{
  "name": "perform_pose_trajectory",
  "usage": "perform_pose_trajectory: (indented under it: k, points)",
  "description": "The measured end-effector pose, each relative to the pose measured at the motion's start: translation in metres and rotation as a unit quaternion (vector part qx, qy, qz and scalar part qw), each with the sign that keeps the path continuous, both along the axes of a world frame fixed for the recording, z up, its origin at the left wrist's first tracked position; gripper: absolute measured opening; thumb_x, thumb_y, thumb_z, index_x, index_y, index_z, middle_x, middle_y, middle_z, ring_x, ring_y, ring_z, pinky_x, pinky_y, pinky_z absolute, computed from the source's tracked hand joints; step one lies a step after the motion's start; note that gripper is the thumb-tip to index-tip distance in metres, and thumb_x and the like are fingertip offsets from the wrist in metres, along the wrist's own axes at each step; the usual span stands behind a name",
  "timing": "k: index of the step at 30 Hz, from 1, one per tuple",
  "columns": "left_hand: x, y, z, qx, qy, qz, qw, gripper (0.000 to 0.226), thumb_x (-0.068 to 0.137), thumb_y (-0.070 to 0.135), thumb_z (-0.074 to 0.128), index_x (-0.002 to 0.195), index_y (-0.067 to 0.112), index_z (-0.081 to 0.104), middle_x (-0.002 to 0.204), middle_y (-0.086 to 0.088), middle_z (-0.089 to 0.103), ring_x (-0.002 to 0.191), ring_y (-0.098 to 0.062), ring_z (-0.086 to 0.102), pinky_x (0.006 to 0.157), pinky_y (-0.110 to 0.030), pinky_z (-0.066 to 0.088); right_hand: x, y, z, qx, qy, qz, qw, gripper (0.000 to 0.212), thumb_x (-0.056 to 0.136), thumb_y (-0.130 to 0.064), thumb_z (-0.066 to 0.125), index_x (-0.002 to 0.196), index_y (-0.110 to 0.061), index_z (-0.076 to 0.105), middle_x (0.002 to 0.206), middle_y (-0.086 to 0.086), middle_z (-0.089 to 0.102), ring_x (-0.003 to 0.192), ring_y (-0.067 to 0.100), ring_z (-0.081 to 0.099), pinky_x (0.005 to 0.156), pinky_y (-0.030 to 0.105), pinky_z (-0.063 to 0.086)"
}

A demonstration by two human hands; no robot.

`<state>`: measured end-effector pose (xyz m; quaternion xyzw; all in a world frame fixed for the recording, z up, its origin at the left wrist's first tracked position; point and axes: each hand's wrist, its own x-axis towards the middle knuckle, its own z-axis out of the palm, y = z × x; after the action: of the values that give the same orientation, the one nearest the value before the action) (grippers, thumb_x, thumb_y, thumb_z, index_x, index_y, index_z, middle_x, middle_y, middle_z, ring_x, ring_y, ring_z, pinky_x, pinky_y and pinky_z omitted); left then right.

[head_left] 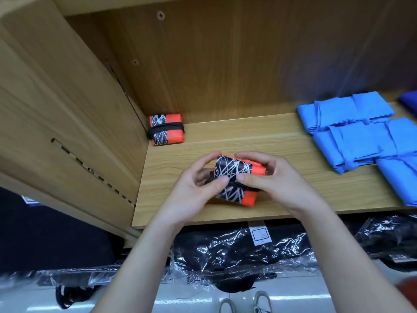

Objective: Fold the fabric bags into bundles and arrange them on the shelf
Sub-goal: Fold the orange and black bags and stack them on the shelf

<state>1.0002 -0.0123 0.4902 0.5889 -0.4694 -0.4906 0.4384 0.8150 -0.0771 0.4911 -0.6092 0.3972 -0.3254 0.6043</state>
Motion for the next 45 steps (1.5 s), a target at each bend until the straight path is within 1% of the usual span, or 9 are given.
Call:
perform_pose_trajectory:
  k: [4, 8, 12, 16, 22, 30, 36, 40, 45]
  points:
    - [0.005, 0.001, -0.007, 0.027, 0.013, 0.078, 0.996, 0.049, 0.073, 0.048, 0.078, 0.116, 0.046, 0.054, 0.112, 0.005, 0.068, 0.117, -0.010, 0.059, 0.099, -0.030, 0.047, 0.010, -0.005, -0.006, 0.030, -0.015, 0.008, 0.999, 0.067, 0.066, -0.048, 0.083, 0.127, -0.047, 0.055, 0.116, 0.002, 0.068, 0.111, 0.010, 0.063, 0.101, 0.034, 0.048]
    - [0.020, 0.002, -0.011, 0.029, 0.039, 0.181, 0.982, 0.042, 0.085, 0.032, 0.070, 0.120, 0.037, 0.047, 0.112, 0.000, 0.067, 0.101, -0.007, 0.065, 0.083, -0.020, 0.049, 0.032, -0.004, -0.016, -0.036, 0.097, 0.078, 0.991, 0.087, 0.069, -0.040, 0.082, 0.141, -0.047, 0.034, 0.125, -0.013, 0.057, 0.102, 0.004, 0.066, 0.100, 0.034, 0.049]
    - [0.054, -0.006, -0.021, 0.012, -0.106, 0.248, 0.963, 0.045, 0.089, 0.035, 0.068, 0.130, 0.035, 0.048, 0.113, 0.001, 0.064, 0.107, -0.012, 0.061, 0.094, -0.032, 0.050, 0.065, -0.009, -0.030, -0.097, 0.168, 0.074, 0.978, 0.079, 0.087, -0.028, 0.072, 0.149, -0.040, 0.026, 0.128, -0.009, 0.056, 0.093, 0.002, 0.064, 0.097, 0.027, 0.048]
    - [0.076, -0.020, -0.029, -0.016, -0.226, 0.290, 0.930, 0.047, 0.093, 0.027, 0.062, 0.137, 0.028, 0.044, 0.121, 0.001, 0.062, 0.113, -0.020, 0.059, 0.098, -0.038, 0.047, 0.100, -0.017, -0.039, -0.143, 0.155, 0.096, 0.973, 0.056, 0.089, -0.021, 0.067, 0.136, -0.045, 0.047, 0.118, -0.006, 0.062, 0.086, 0.008, 0.064, 0.091, 0.023, 0.048]
    - [0.073, -0.017, -0.048, -0.114, -0.602, 0.138, 0.778, 0.056, 0.083, 0.006, 0.064, 0.137, 0.016, 0.053, 0.145, -0.012, 0.047, 0.132, -0.031, 0.044, 0.109, -0.047, 0.037, 0.125, -0.033, -0.044, -0.175, 0.160, 0.132, 0.962, 0.043, 0.094, -0.010, 0.058, 0.134, -0.025, 0.057, 0.129, 0.003, 0.063, 0.118, 0.019, 0.059, 0.106, 0.026, 0.040]
    - [0.077, -0.027, -0.027, -0.027, -0.605, 0.136, 0.784, 0.049, 0.095, 0.026, 0.050, 0.143, 0.023, 0.043, 0.146, -0.001, 0.041, 0.136, -0.021, 0.033, 0.096, -0.036, 0.046, 0.131, -0.044, -0.036, -0.149, 0.196, 0.180, 0.952, 0.032, 0.097, -0.004, 0.049, 0.128, -0.012, 0.048, 0.135, 0.003, 0.056, 0.126, 0.013, 0.052, 0.106, 0.019, 0.034]
    - [0.078, -0.014, -0.024, -0.085, -0.549, 0.144, 0.819, 0.050, 0.093, 0.015, 0.055, 0.142, 0.017, 0.047, 0.147, -0.005, 0.043, 0.136, -0.023, 0.035, 0.104, -0.036, 0.042, 0.088, -0.035, -0.025, -0.128, 0.153, 0.064, 0.978, 0.030, 0.093, -0.008, 0.058, 0.104, -0.036, 0.056, 0.101, 0.000, 0.069, 0.075, 0.010, 0.060, 0.086, 0.029, 0.049]
    - [0.076, 0.000, -0.019, -0.171, -0.477, 0.153, 0.848, 0.036, 0.090, 0.008, 0.061, 0.126, 0.014, 0.064, 0.130, 0.000, 0.059, 0.119, -0.019, 0.052, 0.100, -0.030, 0.042, 0.027, -0.017, -0.005, -0.140, 0.164, -0.011, 0.976, 0.028, 0.092, -0.009, 0.060, 0.093, -0.037, 0.065, 0.087, 0.001, 0.071, 0.081, 0.023, 0.066, 0.085, 0.043, 0.054]
    - [0.055, 0.017, -0.018, -0.257, -0.399, 0.099, 0.875, 0.020, 0.086, 0.002, 0.069, 0.103, 0.011, 0.074, 0.097, 0.008, 0.068, 0.083, 0.008, 0.058, 0.079, -0.009, 0.046, -0.047, 0.018, 0.010, -0.216, 0.254, -0.093, 0.938, 0.024, 0.091, -0.015, 0.061, 0.091, -0.039, 0.064, 0.084, -0.015, 0.071, 0.081, 0.006, 0.067, 0.079, 0.028, 0.051]
